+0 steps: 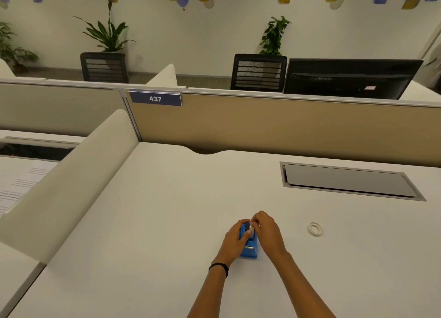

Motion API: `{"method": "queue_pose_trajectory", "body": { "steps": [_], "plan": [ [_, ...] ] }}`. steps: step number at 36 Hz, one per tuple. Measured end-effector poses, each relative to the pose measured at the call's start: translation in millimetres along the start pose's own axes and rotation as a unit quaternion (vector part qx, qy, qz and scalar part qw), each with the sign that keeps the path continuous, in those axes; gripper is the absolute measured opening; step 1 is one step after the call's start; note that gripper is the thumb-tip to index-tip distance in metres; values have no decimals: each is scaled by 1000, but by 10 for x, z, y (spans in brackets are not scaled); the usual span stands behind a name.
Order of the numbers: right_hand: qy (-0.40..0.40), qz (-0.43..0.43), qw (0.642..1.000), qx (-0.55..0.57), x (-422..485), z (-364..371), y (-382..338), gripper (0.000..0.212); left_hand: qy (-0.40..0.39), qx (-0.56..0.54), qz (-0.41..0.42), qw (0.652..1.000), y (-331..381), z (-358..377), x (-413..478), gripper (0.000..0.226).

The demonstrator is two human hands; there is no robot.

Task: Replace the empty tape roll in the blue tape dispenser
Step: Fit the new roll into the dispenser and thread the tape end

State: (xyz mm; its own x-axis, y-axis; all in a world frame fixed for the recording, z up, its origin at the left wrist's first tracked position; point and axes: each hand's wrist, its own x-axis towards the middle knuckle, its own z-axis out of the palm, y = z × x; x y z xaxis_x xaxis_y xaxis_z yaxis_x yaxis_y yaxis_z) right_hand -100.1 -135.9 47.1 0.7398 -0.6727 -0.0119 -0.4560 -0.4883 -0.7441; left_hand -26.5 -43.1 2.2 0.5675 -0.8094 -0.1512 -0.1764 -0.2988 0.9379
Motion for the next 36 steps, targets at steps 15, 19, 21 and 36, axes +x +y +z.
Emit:
{"method": "queue_pose_trajectory", "body": {
  "steps": [15, 19, 21, 36],
  "plan": [
    [-46, 15, 999, -13, -31, -77, -4, 14, -1, 20, -2, 1000, 26, -26, -15, 34],
    [-46, 20, 999, 2, -51, -90, -35, 13, -4, 21, -7, 1000, 24, -35, -18, 34],
    [-47, 13, 999, -5, -53, -87, -43, 14, -7, 21, -7, 1000, 18, -39, -22, 35],
    [-40, -29, 997, -62, -38, -62, -37, 9, 56, -45, -21, 997, -61, 43, -141, 43]
  ]
}}
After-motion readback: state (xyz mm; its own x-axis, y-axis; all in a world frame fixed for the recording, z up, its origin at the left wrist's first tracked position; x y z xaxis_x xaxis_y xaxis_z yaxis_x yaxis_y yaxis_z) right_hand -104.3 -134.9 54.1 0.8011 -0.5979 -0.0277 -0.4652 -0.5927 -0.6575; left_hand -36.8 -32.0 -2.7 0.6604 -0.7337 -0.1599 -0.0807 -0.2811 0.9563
